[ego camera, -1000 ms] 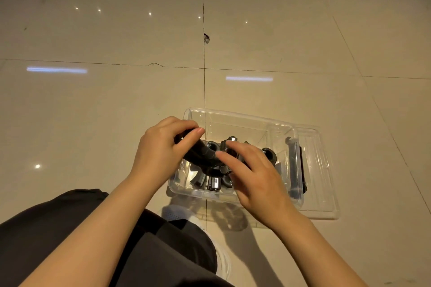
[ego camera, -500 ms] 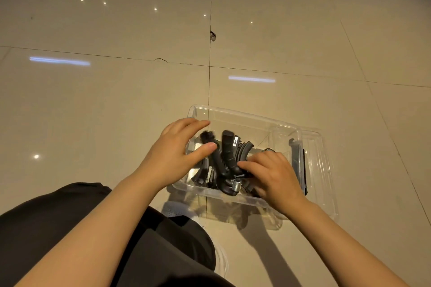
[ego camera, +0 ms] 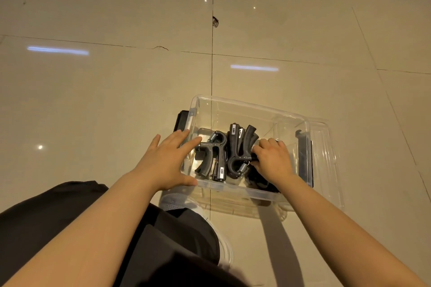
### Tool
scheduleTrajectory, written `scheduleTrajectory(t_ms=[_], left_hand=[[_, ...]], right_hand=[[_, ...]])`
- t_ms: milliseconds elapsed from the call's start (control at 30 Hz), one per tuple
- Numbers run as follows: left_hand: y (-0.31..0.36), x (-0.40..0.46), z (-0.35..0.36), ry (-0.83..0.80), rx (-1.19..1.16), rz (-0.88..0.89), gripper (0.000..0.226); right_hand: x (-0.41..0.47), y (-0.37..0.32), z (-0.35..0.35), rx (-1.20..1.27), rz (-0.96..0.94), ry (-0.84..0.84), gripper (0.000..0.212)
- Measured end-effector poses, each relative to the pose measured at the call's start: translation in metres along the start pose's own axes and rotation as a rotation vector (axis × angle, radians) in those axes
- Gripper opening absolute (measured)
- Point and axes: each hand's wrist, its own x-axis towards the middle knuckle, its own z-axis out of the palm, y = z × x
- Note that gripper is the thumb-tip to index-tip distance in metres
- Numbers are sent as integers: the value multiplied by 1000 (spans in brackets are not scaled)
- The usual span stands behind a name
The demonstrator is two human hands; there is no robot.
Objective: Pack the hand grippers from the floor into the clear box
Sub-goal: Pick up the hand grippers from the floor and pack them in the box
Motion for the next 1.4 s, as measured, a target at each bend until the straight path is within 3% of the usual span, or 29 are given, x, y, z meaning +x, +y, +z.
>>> scheduleTrajectory(t_ms=[233,433,533,700,933,1100,1200,1400], left_hand=[[1,2,2,-135,-49,-33,92],[1,3,3,-126,-43,-54,89],[3,2,4,-121,-33,-59,87],[2,0,7,-159,50,-51,87],[6,-3,9,-125,328,7,82],[3,-3,10,-80,343,7,66],[4,-3,8,-76,334,10,65],[2,-4,9,-43,345,9,61]], right_hand=[[-6,1,9,-101,9,11,30],[-11,3,8,22,-2,62,48],[-6,-6,11,111,-133,-33,71],[3,-4,14,100,-132,-121,81],[-1,-2,18,77,-98,-83,69],[-4,-2,21,57,-85,-68,65],[-1,-2,19,-19,-171,-54,58],[8,1,13,-45,-218,-173,59]])
